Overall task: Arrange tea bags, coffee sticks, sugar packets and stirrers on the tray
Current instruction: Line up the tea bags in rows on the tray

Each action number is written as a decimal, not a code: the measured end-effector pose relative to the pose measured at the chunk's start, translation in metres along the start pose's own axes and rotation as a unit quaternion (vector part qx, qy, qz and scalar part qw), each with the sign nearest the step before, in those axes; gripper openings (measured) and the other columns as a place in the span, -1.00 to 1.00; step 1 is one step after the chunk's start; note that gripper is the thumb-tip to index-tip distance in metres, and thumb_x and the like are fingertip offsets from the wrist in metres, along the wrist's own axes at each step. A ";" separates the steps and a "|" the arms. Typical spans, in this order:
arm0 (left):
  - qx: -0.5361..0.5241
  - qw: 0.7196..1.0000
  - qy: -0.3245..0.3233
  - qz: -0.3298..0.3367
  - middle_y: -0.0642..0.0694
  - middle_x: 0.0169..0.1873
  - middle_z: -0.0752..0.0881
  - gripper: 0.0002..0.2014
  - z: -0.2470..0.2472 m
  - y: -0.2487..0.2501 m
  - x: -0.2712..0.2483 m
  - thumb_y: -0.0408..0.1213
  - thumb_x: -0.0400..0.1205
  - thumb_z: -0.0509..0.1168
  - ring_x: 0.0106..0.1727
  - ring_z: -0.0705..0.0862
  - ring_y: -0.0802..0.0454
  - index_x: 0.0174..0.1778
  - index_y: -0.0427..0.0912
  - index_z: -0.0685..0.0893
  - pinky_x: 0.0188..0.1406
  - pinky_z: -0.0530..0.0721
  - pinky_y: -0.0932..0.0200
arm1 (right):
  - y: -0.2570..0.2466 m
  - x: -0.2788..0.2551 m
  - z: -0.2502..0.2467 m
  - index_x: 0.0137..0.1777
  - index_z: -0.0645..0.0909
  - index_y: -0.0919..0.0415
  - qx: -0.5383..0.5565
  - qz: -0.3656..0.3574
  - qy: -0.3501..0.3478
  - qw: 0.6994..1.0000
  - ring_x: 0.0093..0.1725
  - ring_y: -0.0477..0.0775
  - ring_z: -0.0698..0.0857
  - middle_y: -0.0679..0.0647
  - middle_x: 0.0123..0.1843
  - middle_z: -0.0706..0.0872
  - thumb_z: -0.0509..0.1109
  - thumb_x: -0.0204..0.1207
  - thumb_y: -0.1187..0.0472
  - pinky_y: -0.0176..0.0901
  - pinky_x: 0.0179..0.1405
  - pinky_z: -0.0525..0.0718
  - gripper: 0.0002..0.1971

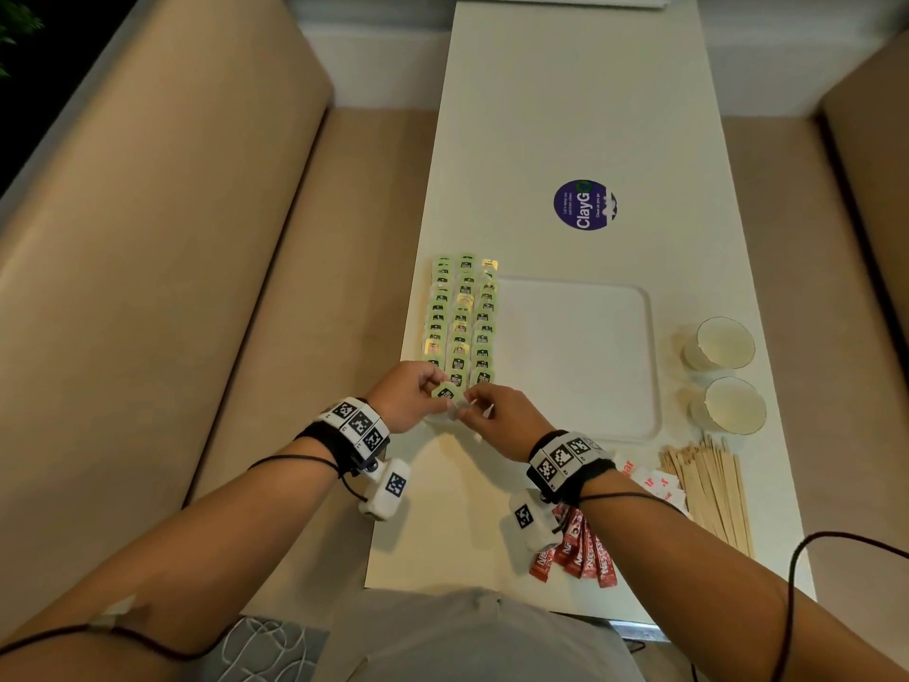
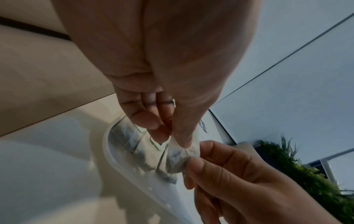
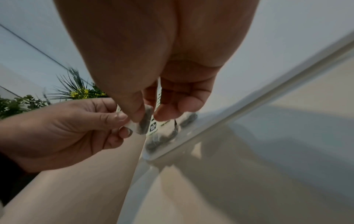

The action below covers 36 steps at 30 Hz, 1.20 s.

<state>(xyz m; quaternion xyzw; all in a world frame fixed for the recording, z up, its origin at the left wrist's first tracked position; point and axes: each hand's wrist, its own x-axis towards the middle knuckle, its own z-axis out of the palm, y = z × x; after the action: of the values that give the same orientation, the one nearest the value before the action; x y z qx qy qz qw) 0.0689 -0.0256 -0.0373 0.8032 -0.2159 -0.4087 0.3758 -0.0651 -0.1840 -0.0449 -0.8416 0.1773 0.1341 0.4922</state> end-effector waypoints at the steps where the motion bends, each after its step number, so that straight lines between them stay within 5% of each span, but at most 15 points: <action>1: 0.007 1.000 -0.003 0.003 0.01 -0.30 0.55 -0.71 0.001 -0.001 0.002 -0.38 0.52 0.58 -0.27 0.48 0.03 -0.05 0.07 0.67 -0.14 0.56 0.07 | 0.000 0.000 0.001 0.07 0.70 -0.01 -0.008 -0.004 0.006 1.000 -0.17 -0.03 0.72 -0.09 -0.14 0.74 0.39 0.65 -0.14 -0.16 -0.16 0.66 -0.77; 9: 0.041 0.999 0.006 0.006 -0.11 -0.29 0.72 -0.81 -0.004 0.007 0.015 -0.38 0.54 0.54 -0.34 0.61 0.08 -0.05 -0.07 0.70 -0.21 0.66 0.12 | 0.006 0.005 -0.010 -0.15 0.77 0.22 -0.062 0.058 0.046 0.995 -0.17 0.21 0.71 0.18 -0.23 0.78 0.35 0.68 0.10 -0.01 -0.16 0.64 -0.73; 15: 0.129 0.991 0.032 -0.016 0.03 -0.22 0.64 -0.60 -0.004 0.002 0.021 -0.27 0.43 0.65 -0.29 0.56 0.08 0.11 -0.02 0.66 -0.25 0.55 0.21 | 0.011 0.002 -0.018 -0.15 0.76 0.23 -0.031 0.113 0.066 0.991 -0.16 0.18 0.73 0.11 -0.22 0.78 0.38 0.66 0.05 -0.20 -0.30 0.56 -0.72; 19: 0.259 0.966 -0.002 0.009 0.04 -0.17 0.63 -0.45 0.001 0.011 0.021 -0.12 0.43 0.65 -0.21 0.61 0.03 0.26 0.02 0.55 -0.17 0.63 0.07 | 0.011 0.001 -0.015 -0.10 0.77 0.25 -0.021 0.123 0.051 0.991 -0.17 0.21 0.73 0.14 -0.18 0.80 0.42 0.64 -0.02 -0.04 -0.19 0.68 -0.69; 23: 0.274 0.961 0.018 0.024 0.06 -0.17 0.60 -0.43 0.003 0.015 0.022 -0.02 0.44 0.63 -0.18 0.61 0.02 0.29 0.00 0.56 -0.14 0.63 0.05 | 0.011 0.000 -0.008 -0.06 0.77 0.30 -0.020 0.116 0.032 0.993 -0.11 0.25 0.75 0.20 -0.11 0.82 0.46 0.58 -0.12 0.08 -0.10 0.72 -0.59; 31: 0.263 0.964 0.026 0.020 0.10 -0.20 0.57 -0.54 -0.004 0.015 0.024 -0.14 0.44 0.64 -0.24 0.56 0.07 0.16 0.01 0.58 -0.31 0.45 0.15 | -0.007 0.008 0.007 -0.27 0.67 0.31 -0.022 0.126 0.039 0.991 -0.31 0.17 0.58 0.17 -0.35 0.67 0.41 0.61 0.04 -0.07 -0.36 0.48 -0.66; 36: 0.203 0.978 0.036 -0.017 0.05 -0.19 0.59 -0.65 -0.011 0.005 0.019 -0.42 0.50 0.53 -0.17 0.62 0.00 0.09 -0.01 0.61 -0.22 0.58 0.12 | -0.013 0.015 0.017 -0.34 0.63 0.28 -0.037 0.133 0.027 0.990 -0.32 0.18 0.61 0.10 -0.39 0.62 0.44 0.59 0.02 -0.05 -0.33 0.55 -0.63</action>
<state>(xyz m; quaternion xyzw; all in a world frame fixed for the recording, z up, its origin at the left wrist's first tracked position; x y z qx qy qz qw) 0.0884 -0.0362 -0.0384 0.8805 -0.2671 -0.3338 0.2049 -0.0467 -0.1652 -0.0489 -0.8314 0.2964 0.1820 0.4334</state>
